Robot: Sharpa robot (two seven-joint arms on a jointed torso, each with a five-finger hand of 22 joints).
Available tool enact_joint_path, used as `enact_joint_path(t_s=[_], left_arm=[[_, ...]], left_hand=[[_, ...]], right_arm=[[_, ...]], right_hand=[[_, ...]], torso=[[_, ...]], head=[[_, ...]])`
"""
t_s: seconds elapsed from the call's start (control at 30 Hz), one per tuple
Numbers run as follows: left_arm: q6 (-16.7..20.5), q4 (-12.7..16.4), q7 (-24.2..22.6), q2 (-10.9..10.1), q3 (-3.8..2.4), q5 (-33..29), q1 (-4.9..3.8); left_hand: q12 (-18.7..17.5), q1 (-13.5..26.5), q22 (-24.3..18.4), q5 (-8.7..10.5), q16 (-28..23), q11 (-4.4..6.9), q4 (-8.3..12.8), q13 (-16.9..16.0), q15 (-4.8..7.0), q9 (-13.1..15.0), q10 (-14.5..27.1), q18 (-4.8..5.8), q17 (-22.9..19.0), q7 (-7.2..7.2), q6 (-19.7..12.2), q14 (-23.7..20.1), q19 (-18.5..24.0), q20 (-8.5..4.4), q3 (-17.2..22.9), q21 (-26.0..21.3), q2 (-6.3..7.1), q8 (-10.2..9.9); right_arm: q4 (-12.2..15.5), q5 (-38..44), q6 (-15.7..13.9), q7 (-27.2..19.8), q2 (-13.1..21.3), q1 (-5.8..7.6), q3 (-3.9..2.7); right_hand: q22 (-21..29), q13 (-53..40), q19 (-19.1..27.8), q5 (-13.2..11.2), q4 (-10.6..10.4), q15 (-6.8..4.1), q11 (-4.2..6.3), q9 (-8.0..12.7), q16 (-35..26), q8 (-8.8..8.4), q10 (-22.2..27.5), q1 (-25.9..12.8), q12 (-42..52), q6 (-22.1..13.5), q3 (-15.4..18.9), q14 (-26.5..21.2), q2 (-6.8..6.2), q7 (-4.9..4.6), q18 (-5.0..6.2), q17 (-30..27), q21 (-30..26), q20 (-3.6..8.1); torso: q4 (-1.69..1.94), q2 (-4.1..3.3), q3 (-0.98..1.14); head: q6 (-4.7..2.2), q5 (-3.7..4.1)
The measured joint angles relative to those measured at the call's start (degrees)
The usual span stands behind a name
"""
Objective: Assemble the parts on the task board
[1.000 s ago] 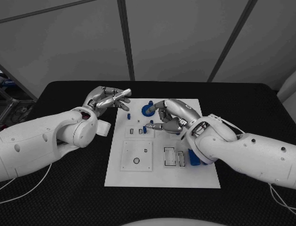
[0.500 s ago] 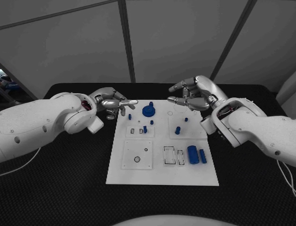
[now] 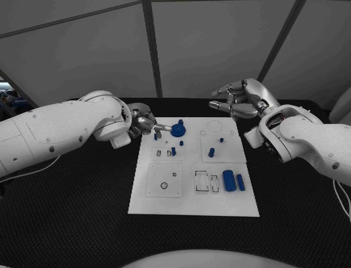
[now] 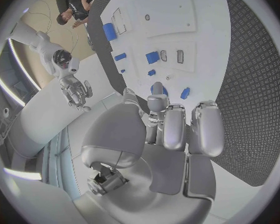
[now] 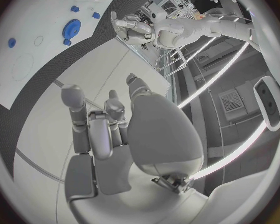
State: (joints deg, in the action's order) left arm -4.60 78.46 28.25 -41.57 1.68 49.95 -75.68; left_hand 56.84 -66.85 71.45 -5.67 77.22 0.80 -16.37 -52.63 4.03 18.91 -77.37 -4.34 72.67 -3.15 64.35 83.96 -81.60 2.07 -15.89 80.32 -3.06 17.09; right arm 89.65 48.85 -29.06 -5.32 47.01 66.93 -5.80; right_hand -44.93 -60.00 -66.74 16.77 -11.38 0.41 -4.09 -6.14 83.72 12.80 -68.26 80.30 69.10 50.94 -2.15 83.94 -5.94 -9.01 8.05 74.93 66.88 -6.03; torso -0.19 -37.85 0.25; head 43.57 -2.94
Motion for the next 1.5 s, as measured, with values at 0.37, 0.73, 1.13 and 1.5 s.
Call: enact_joint_path(t_s=[0.37,0.73,1.13,1.5], left_arm=[[-3.8,-3.2,4.6,4.7,2.34,1.8,-1.08],[-6.7,-4.8,6.0,7.5,2.77,2.1,-1.27],[-8.5,-5.8,6.4,9.0,2.82,2.2,-1.28],[-9.8,-6.6,6.5,9.7,2.84,2.2,-1.28]], left_hand=[[6.3,0.8,0.8,0.0,0.0,0.64,0.0,-6.0,0.69,10.2,-0.3,0.01,0.1,0.49,-3.8,0.1,-0.2,-0.22,0.0,0.5,-0.27,6.6],[6.3,0.8,0.7,0.0,0.0,0.6,0.0,-5.5,0.69,11.3,0.2,0.02,0.1,0.49,-4.2,0.1,-0.2,-0.22,0.0,0.5,-0.27,6.9],[6.0,0.8,0.4,0.0,0.0,0.6,0.0,-5.1,0.69,12.8,0.6,0.03,0.1,0.6,-4.7,0.1,0.0,-0.43,0.0,0.5,-0.27,7.8],[5.7,-0.3,0.2,0.0,0.0,0.8,0.6,-4.6,0.69,14.6,0.8,0.03,0.0,0.61,-5.5,0.1,0.0,-0.43,0.6,0.1,-0.81,8.5]], right_arm=[[-0.9,-0.2,0.3,0.8,-0.4,0.03,0.0],[-1.5,0.3,0.4,1.4,-0.9,0.03,0.0],[-1.9,0.6,0.5,1.8,-1.4,0.03,0.0],[-2.1,0.7,0.7,1.9,-1.7,0.02,0.0]], right_hand=[[0.5,0.3,0.2,0.0,-0.2,0.0,0.0,0.0,-0.3,0.0,0.4,0.0,-0.2,0.0,0.2,0.0,0.0,0.0,-0.01,0.0,-0.4,-0.21],[1.3,0.9,0.4,0.3,0.0,-0.21,-0.01,0.0,-0.5,0.0,0.8,0.0,-0.9,0.0,0.3,0.2,0.0,0.0,-0.01,0.0,-0.9,0.0],[1.7,1.1,0.8,0.5,-0.1,-0.21,-0.01,0.0,-0.7,0.0,0.8,0.0,-1.1,0.0,0.5,0.2,0.0,0.0,-0.02,0.0,-1.3,-0.01],[1.9,1.3,0.8,0.5,-0.1,-0.21,-0.01,0.0,-0.7,0.0,0.8,-0.3,-1.1,0.0,0.5,0.2,0.31,0.0,-0.01,0.0,-1.3,-0.01]], torso=[[0.01,-0.04,0.01],[0.01,-0.19,0.0],[0.01,-0.23,-0.03],[0.01,-0.26,-0.06]], head=[[0.47,-0.02],[0.93,-0.07],[1.33,0.04],[1.6,0.03]])
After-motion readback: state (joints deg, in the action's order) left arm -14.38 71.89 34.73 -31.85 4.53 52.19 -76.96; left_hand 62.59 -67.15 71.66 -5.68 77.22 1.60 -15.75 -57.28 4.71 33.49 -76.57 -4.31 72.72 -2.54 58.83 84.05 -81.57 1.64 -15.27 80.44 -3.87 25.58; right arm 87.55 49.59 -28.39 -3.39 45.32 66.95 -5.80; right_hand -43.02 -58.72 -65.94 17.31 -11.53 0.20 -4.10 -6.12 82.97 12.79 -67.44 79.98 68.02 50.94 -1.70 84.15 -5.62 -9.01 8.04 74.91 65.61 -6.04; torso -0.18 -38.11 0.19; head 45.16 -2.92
